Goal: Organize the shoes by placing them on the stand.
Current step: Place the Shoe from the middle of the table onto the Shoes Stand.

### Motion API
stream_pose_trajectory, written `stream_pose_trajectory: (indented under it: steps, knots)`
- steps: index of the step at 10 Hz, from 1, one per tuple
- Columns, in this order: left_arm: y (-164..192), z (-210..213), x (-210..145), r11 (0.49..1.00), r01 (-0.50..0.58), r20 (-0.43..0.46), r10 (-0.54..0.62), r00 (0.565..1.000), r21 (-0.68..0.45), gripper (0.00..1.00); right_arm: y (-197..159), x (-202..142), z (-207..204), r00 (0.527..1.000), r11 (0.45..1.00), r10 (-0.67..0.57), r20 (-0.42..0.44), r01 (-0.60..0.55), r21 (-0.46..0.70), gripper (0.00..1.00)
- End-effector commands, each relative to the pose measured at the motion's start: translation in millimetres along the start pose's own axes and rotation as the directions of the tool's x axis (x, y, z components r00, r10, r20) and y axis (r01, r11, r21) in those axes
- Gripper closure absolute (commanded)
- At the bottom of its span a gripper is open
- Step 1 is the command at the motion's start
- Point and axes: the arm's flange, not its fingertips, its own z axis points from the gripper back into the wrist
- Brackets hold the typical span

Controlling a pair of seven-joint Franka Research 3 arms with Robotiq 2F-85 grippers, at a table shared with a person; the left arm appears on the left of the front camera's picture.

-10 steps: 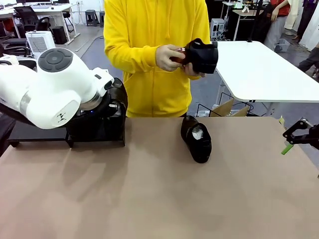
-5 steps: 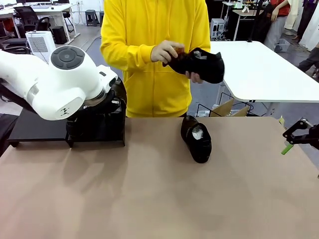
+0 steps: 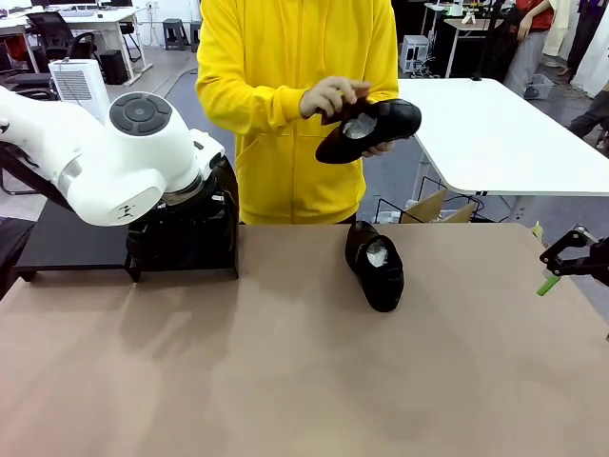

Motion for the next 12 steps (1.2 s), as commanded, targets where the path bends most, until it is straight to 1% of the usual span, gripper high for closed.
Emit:
stream_pose_trajectory:
  steps: [1,2,5,8,9,10,11,12]
  knots:
    - [-2.9,-9.7,3.7,1.0,0.004,0.032,-0.005,0.999,0.03,1.0,0.5,0.2,0.2,1.0,1.0,0.018,-0.004,-0.018,-0.001,0.0]
    - [-3.5,-9.4,4.0,0.999,-0.001,0.035,0.0,0.999,0.034,0.87,0.5,0.2,0.2,1.0,1.0,0.018,-0.004,-0.018,-0.001,0.0]
    - [1.7,3.9,5.7,0.998,-0.032,0.087,0.026,0.996,0.062,0.27,0.5,0.2,0.2,1.0,1.0,0.018,-0.004,-0.018,-0.001,0.0]
    - [13.5,40.1,0.9,0.995,-0.068,0.124,0.058,0.991,0.08,0.27,0.5,0.2,0.2,1.0,1.0,0.018,-0.004,-0.018,-0.001,0.0]
    - [15.9,57.3,-3.3,0.996,-0.068,0.14,0.059,0.988,0.056,0.27,0.5,0.2,0.2,1.0,1.0,0.018,-0.004,-0.018,-0.001,0.0]
    - [19.7,75.5,-8.5,0.997,-0.074,0.141,0.073,0.987,0.007,0.27,0.5,0.2,0.2,1.0,1.0,0.018,-0.004,-0.018,-0.001,0.0]
    - [25.2,90.6,-16.5,0.996,-0.083,0.119,0.088,0.989,-0.044,0.27,0.5,0.2,0.2,1.0,1.0,0.018,-0.004,-0.018,-0.001,0.0]
    - [29.8,102.1,-28.9,0.992,-0.08,0.068,0.087,0.994,-0.096,0.27,0.5,0.2,0.2,1.0,1.0,0.018,-0.004,-0.018,-0.001,0.0]
